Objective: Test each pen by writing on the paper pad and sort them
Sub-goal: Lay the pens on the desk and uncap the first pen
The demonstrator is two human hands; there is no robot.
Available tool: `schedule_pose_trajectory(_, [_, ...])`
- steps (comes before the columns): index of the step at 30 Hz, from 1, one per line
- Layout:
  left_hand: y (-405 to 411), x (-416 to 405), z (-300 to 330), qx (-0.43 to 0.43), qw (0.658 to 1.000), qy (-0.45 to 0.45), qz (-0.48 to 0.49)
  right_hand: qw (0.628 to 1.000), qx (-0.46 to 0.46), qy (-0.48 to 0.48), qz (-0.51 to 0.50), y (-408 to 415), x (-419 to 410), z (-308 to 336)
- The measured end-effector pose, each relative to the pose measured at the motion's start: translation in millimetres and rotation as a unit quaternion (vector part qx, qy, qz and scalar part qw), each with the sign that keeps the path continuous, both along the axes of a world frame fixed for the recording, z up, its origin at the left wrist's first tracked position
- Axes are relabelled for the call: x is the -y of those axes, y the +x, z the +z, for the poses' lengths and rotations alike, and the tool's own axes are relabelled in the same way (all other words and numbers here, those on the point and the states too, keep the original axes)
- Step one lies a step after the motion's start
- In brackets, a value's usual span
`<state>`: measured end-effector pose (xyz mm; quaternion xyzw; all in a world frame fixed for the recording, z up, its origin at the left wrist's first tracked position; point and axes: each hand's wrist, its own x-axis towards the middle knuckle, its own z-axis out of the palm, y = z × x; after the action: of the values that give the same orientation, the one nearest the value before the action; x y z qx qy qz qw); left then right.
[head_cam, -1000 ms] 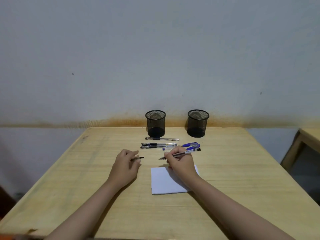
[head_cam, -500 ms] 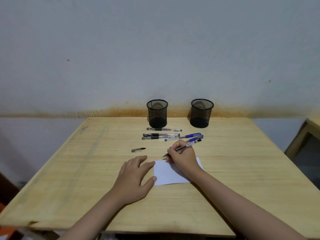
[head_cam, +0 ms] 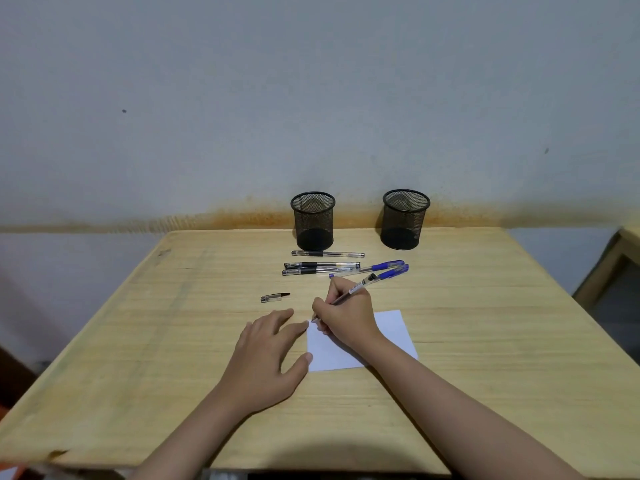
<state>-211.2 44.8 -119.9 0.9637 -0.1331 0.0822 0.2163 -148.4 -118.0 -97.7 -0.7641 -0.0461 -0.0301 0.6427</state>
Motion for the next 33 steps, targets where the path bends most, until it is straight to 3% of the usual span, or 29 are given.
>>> schedule_pose_trajectory(33, [-1.3, 1.1, 1.0, 0.005, 1.000, 0.010, 0.001, 1.000, -0.002, -0.018, -0.022, 7.2, -1.8, -5.5])
